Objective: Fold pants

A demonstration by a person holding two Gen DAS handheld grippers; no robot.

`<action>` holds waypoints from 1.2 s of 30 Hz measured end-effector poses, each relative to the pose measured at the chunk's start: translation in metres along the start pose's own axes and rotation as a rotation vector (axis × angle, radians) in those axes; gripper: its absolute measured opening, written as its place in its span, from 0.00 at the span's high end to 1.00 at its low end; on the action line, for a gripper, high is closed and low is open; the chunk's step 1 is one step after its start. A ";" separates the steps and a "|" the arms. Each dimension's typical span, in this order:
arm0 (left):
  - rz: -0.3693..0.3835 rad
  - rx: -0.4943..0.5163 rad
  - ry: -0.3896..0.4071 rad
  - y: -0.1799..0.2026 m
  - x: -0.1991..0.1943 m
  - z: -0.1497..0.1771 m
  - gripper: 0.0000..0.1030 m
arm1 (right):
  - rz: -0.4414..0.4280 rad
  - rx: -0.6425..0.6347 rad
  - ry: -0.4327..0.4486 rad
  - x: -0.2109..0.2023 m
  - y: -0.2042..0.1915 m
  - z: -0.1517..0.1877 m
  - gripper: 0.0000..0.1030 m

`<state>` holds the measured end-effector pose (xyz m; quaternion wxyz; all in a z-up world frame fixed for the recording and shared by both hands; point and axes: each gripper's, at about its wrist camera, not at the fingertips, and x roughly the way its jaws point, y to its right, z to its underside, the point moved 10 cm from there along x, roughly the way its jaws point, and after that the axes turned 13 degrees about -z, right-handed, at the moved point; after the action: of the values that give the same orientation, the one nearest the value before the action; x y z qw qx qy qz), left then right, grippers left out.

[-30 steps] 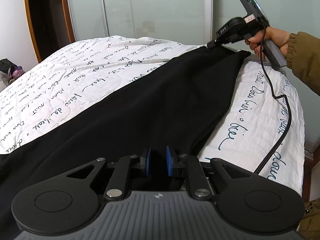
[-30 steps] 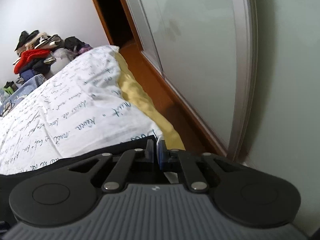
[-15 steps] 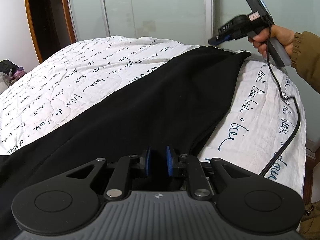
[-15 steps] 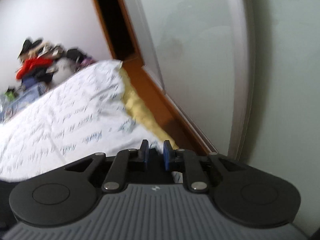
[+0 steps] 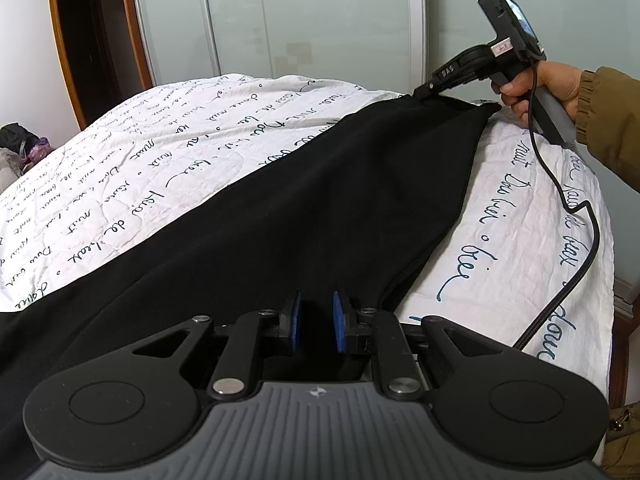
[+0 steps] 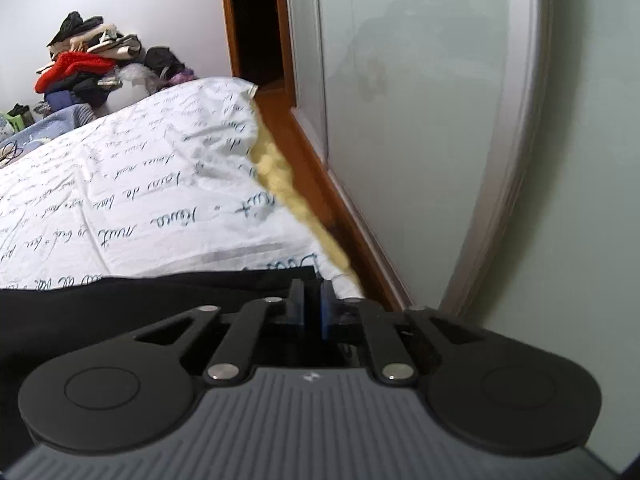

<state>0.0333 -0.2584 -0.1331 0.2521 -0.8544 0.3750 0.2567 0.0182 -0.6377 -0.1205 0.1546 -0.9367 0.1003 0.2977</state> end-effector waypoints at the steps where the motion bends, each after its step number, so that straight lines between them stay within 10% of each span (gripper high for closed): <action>1: -0.001 0.000 0.000 0.000 0.000 0.000 0.85 | -0.004 -0.002 0.016 -0.004 0.000 -0.002 0.94; 7: -0.003 -0.025 -0.007 -0.001 0.000 -0.002 0.84 | -0.004 -0.010 0.110 -0.014 -0.005 -0.023 0.94; 13: -0.068 -0.056 0.036 -0.012 -0.008 -0.009 0.39 | 0.115 -0.027 0.045 0.008 0.003 -0.019 0.90; 18: -0.082 -0.026 0.142 -0.012 -0.029 -0.022 0.37 | 0.203 0.098 0.184 -0.047 0.010 -0.017 0.67; 24: -0.077 -0.038 0.110 -0.011 -0.026 -0.019 0.32 | 0.086 0.368 0.269 -0.109 0.002 0.028 0.57; 36: -0.050 -0.177 0.052 -0.031 -0.028 -0.018 0.28 | -0.023 0.711 0.254 -0.078 0.019 0.073 0.50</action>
<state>0.0453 -0.2364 -0.0947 0.1721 -0.8888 0.3359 0.2600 -0.0882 -0.6226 -0.1361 0.4598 -0.8550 0.2052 0.1238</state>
